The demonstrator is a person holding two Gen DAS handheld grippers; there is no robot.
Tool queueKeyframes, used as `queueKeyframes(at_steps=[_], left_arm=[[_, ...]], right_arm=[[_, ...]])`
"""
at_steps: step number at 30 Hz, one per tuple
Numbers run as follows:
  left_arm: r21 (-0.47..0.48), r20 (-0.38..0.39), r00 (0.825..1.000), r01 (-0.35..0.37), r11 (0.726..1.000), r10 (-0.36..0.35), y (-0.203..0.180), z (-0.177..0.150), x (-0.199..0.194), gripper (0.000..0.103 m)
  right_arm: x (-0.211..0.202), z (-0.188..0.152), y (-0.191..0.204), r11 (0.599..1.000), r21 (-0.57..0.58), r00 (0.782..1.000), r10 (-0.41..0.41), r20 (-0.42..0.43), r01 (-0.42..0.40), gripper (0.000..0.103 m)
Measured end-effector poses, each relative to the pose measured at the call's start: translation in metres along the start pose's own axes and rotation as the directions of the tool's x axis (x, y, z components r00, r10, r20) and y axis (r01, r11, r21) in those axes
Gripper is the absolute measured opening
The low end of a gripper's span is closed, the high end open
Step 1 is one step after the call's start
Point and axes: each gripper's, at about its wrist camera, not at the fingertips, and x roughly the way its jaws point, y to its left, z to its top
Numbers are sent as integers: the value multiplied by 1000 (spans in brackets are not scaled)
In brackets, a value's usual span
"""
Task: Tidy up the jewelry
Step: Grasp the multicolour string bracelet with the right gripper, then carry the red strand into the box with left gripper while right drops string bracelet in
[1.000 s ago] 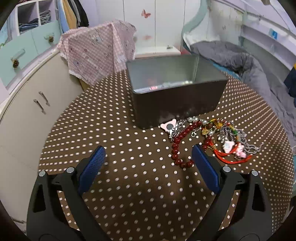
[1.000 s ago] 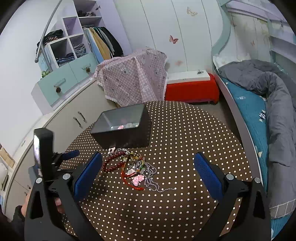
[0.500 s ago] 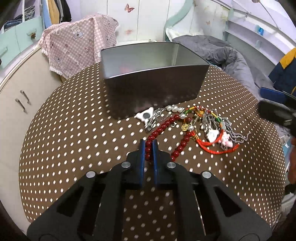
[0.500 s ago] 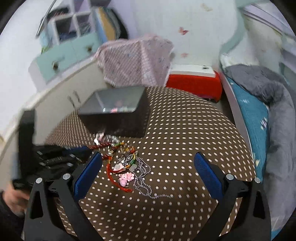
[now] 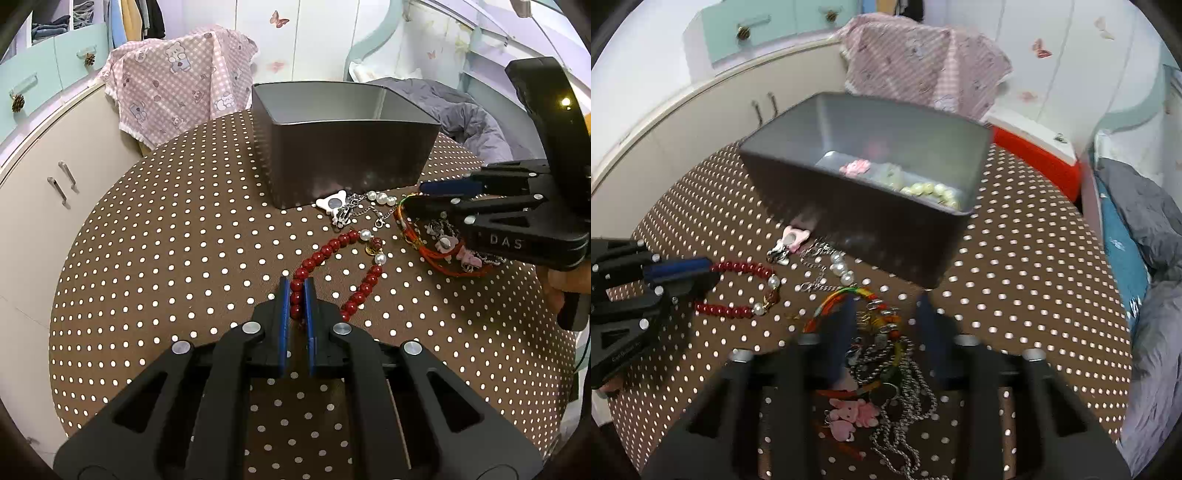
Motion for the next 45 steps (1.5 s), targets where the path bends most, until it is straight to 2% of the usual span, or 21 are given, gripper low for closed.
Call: queueKeyframes(at_steps=[2,5,9,13,17,26,34,45], left_arm=[[-8,2,1000,8,1000,-8,0,0,0,8],[-12,1,1000,19,1000,-19,4,4,2,8],[-6,14,999,46,999,-46,1,3,-7,8],[-8,46,996,76,997,-76,-2,4,-24,8],[-4,84,992,96,995,-95,-4,8,-42,8],[-2,174,978,119,993,-116,7,18,-90,8],[5,267,955,129,992,-126,19,38,-129,8],[44,334,930,148,988,-154,17,67,-150,8]], right_arm=[[-7,-2,-1,1000,6,1000,5,19,-5,19],[-33,-7,-9,996,67,995,49,91,-55,19],[-75,-13,-20,984,132,976,97,193,-123,19],[-100,-16,-23,973,160,961,123,248,-166,19],[-119,-17,-19,974,165,954,106,279,-157,19],[-158,-11,-7,976,147,924,93,372,-158,19],[-181,-3,1,986,113,903,67,424,-126,19],[-190,2,10,994,68,889,42,457,-82,19]])
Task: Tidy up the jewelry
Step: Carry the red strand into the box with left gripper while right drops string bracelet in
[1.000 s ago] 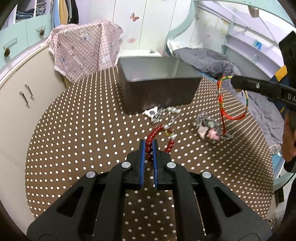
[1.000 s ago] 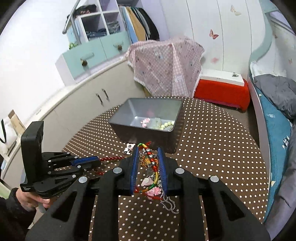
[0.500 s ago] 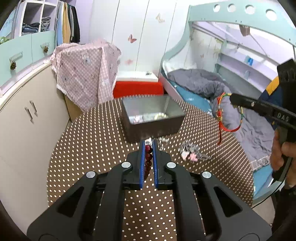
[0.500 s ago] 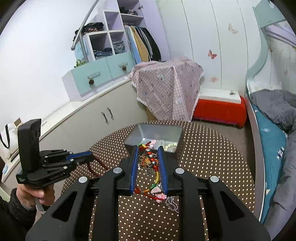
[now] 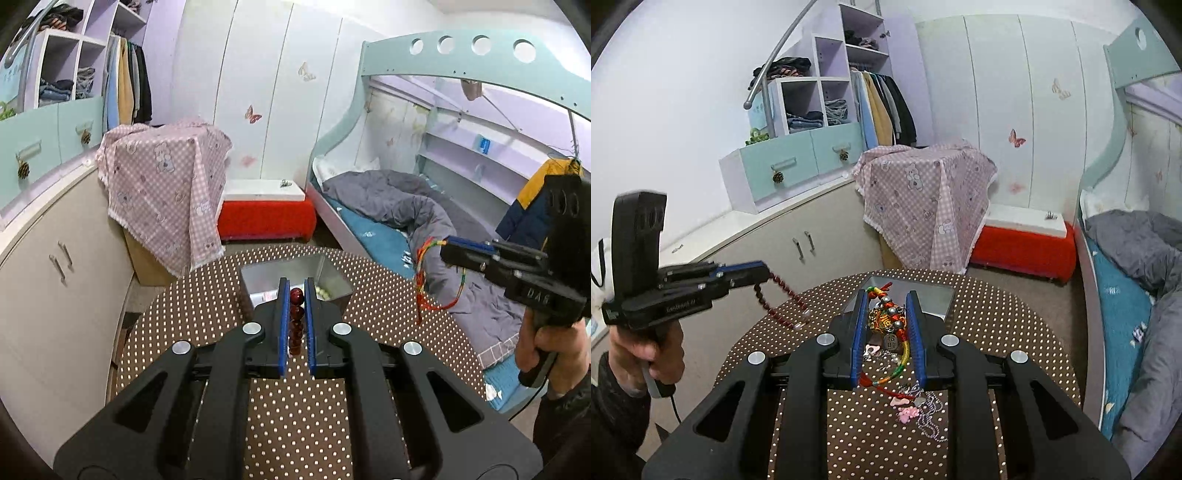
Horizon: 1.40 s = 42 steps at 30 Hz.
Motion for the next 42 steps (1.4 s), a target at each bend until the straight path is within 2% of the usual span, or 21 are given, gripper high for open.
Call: queueKeyframes(at_steps=[3,7,10,12,14,15,16,18,23,27,29,31,34,35,37,39,42], left_arm=[[9,4,1000,3,1000,-3,-1,3,1,8],[8,-18,1000,2,1000,-2,0,-4,8,8],[-6,-42,999,1,1000,-1,2,-11,14,8],[-17,-60,998,-1,1000,0,6,-17,17,8],[-22,-74,997,-5,1000,3,8,-23,18,8],[-25,-83,997,-7,1000,5,10,-26,19,8],[-27,-90,996,-8,1000,6,11,-29,19,8],[-27,-105,994,-12,1000,9,12,-34,21,8],[-35,-121,993,-4,999,-1,13,-41,23,8],[-33,-133,991,3,999,-7,10,-45,26,8],[-30,-135,991,5,1000,-9,8,-46,26,8],[-24,-138,990,5,1000,-8,5,-47,26,8],[-23,-140,990,6,1000,-9,5,-47,25,8],[-24,-140,990,6,1000,-9,6,-47,25,8],[-22,-140,990,7,1000,-10,6,-47,24,8],[-17,-136,991,5,1000,-7,5,-47,22,8],[-14,-130,991,5,1000,-7,6,-44,20,8]], right_arm=[[8,-7,8,998,-55,999,-20,-34,18,19],[45,-41,18,997,-50,984,40,-172,-50,19],[89,-83,20,998,-8,951,58,-304,-64,19],[112,-108,19,999,-1,924,30,-380,-33,21],[121,-124,17,1000,-4,907,3,-421,-6,22],[118,-127,15,1000,6,912,11,-409,-9,24],[115,-128,14,1000,21,915,23,-402,-16,35],[105,-129,13,1000,16,920,7,-391,-1,44],[83,-137,6,999,51,925,10,-379,10,45],[82,-142,3,998,57,922,0,-387,24,44],[84,-142,3,998,45,921,-12,-388,32,39],[93,-140,10,999,32,922,1,-387,12,23],[102,-141,23,995,-84,915,-82,-395,53,9],[103,-141,24,995,-88,913,-82,-399,50,5],[97,-136,22,998,-58,922,-46,-384,26,3],[82,-126,17,1000,-12,944,1,-331,-5,3],[63,-109,17,1000,-20,960,7,-279,-13,3]])
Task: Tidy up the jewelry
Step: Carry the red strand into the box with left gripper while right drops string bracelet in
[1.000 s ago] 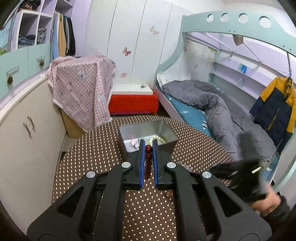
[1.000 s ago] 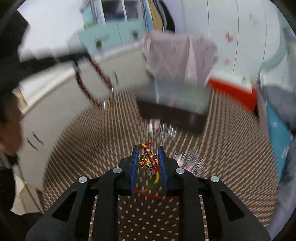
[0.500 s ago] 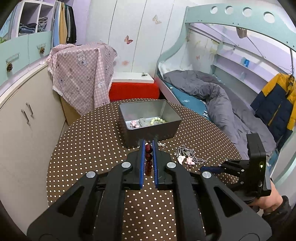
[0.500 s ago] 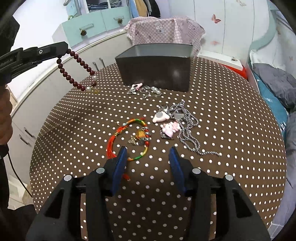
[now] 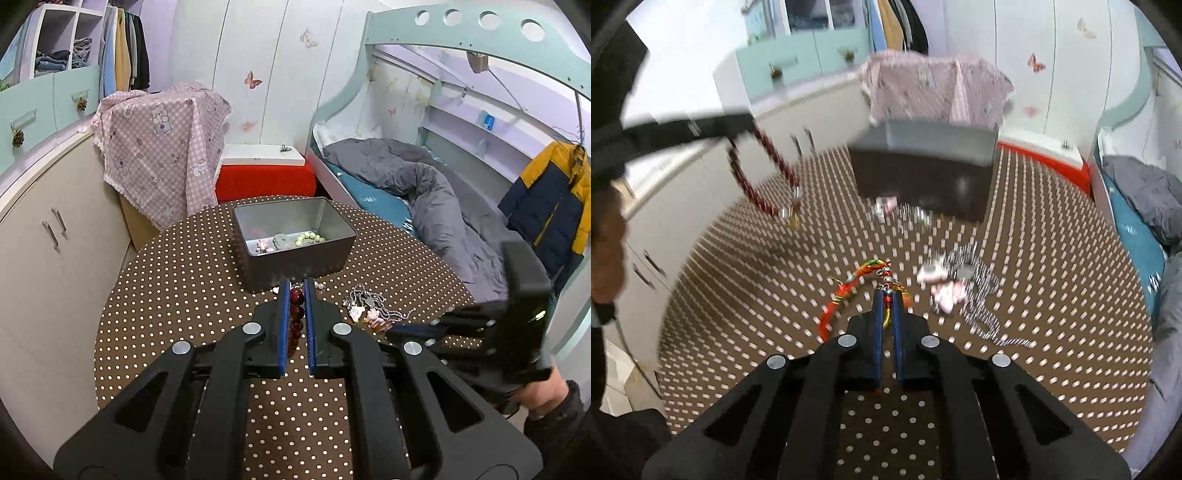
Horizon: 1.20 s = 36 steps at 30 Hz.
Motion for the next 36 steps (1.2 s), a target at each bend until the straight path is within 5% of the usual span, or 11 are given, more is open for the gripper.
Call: queueKeyframes(at_steps=[15,22,27,29,31,34,35,36], left_arm=[[22,135,989,51,998,-53,-1,63,-24,8],[10,137,987,78,997,-79,1,101,3,8],[-31,51,996,73,997,-72,9,112,51,9],[-66,0,1000,27,997,-27,18,108,70,9],[-91,-40,999,-21,996,18,26,104,80,9],[-112,-50,997,-66,992,60,36,95,79,9],[-109,-50,995,-92,990,87,37,92,76,15],[-104,-51,993,-111,988,106,38,91,73,47]], right_arm=[[-71,112,-8,996,-67,966,-39,254,58,3],[-28,151,-35,997,-28,976,-65,208,72,3],[17,159,-51,997,12,990,-74,119,73,5],[30,156,-60,994,51,991,-97,87,93,18],[32,149,-69,990,97,990,-115,86,107,65],[22,138,-76,982,141,983,-140,118,123,86],[19,135,-79,980,156,982,-143,120,124,88],[14,132,-80,977,170,980,-154,128,131,95]])
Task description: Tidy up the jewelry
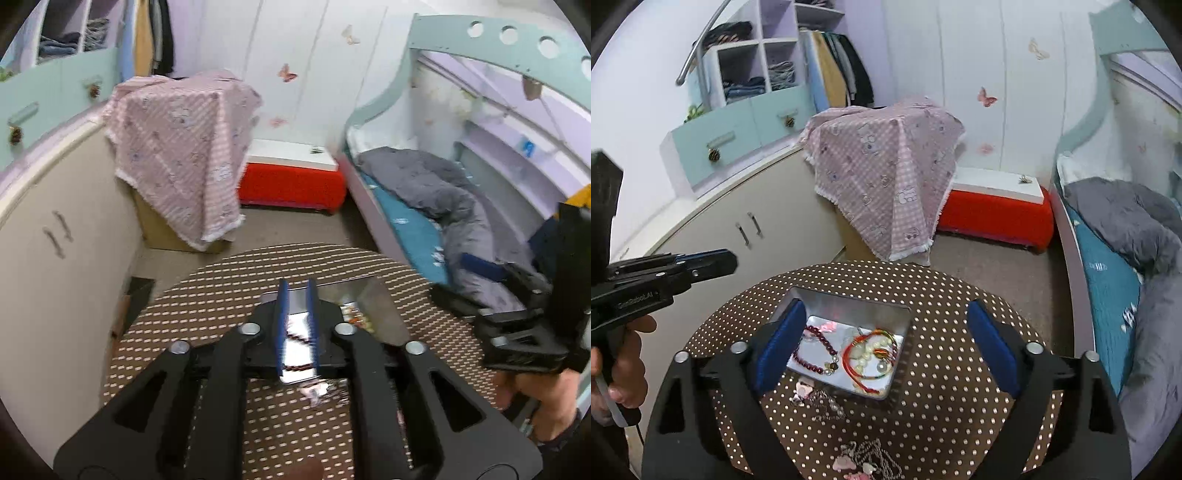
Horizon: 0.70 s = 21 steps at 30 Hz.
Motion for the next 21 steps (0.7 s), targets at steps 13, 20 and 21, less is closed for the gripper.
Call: queueKeyframes(at_steps=[13,20,21], left_arm=[[-12,195,976,-98,995,98,-2,-24,-74,96],[15,237,958,-167,986,158,-13,-42,-96,96],[16,241,956,-175,984,166,-14,-44,-99,96]], right_arm=[[-67,-9,8,999,45,993,7,116,-13,95],[-95,-19,14,998,63,988,6,155,-15,95],[-99,-21,14,998,68,988,3,158,-14,95]])
